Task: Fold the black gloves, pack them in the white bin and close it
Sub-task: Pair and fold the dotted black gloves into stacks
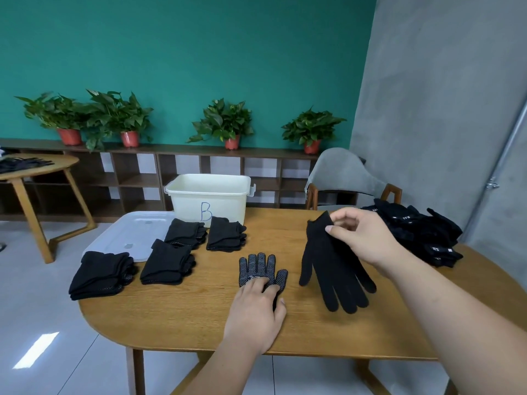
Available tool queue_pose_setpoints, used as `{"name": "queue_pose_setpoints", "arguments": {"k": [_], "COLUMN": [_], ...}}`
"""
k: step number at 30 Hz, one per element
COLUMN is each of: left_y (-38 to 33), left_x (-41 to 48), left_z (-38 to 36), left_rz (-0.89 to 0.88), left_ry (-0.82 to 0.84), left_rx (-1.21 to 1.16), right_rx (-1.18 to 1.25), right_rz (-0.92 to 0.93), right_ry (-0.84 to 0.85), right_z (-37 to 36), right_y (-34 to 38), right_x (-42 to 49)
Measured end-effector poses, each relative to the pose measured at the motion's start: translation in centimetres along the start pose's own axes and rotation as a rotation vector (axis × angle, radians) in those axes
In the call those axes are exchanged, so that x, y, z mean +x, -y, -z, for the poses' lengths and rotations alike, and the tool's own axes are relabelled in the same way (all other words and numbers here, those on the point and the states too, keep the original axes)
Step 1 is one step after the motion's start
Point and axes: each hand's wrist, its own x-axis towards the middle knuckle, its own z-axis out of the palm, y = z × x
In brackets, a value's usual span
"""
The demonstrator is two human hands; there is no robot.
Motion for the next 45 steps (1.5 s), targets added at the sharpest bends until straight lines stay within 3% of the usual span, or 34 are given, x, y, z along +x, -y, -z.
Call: {"name": "queue_pose_setpoints", "arguments": {"k": [4,6,8,11,13,17,22,24,27,33,38,45], "left_y": [0.1,0.1,0.1,0.1,0.1,0.1,0.1,0.1,0.0,0.2,0.0,-0.1], "left_x": [0.1,0.2,0.3,0.3,0.2,0.4,0.3,0.3,0.5,0.7,1.5,1.9], "left_z": [0.0,-0.1,-0.1,-0.1,0.0,0.0,-0.2,-0.2,-0.2,-0.2,-0.4,-0.3], "left_rz": [-0.002,0.001,0.002,0.006,0.002,0.0,-0.009,-0.013,-0.035,-0.045,-0.002,-0.005], "left_ry": [-0.006,-0.004,0.001,0.007,0.007,0.001,0.0,-0.011,-0.051,0.092,0.293,0.373], "left_rx": [-0.006,-0.009,-0.006,-0.002,-0.002,0.006,0.019,0.031,0.081,0.064,0.154,0.216], "right_rx": [0.047,0.035,-0.158,-0.566,-0.692,-0.565,-0.704,-0.822,-0.785,-0.878,-0.924,-0.913], "right_rz": [0.104,0.147,0.154,0.061,0.027,0.1,0.098,0.12,0.133,-0.088,-0.213,-0.249], "right_ry": [-0.243,-0.253,-0.143,0.285,0.427,0.177,0.236,0.122,0.009,0.448,0.464,0.337], "right_z": [0.8,0.7,0.1,-1.6,-2.9,-4.8,-7.4,-7.7,-8.0,-9.9,-10.6,-11.4], "right_y": [0.4,-0.3,-2.2,-6.0,-8.2,-10.5,-11.4,-11.4,-11.1,-11.2,-10.3,-9.9], "right_x": [0.8,0.4,-0.4,-2.8,-4.4,-5.5,-6.3,-6.1,-5.5,-5.7,-5.9,-7.5]}}
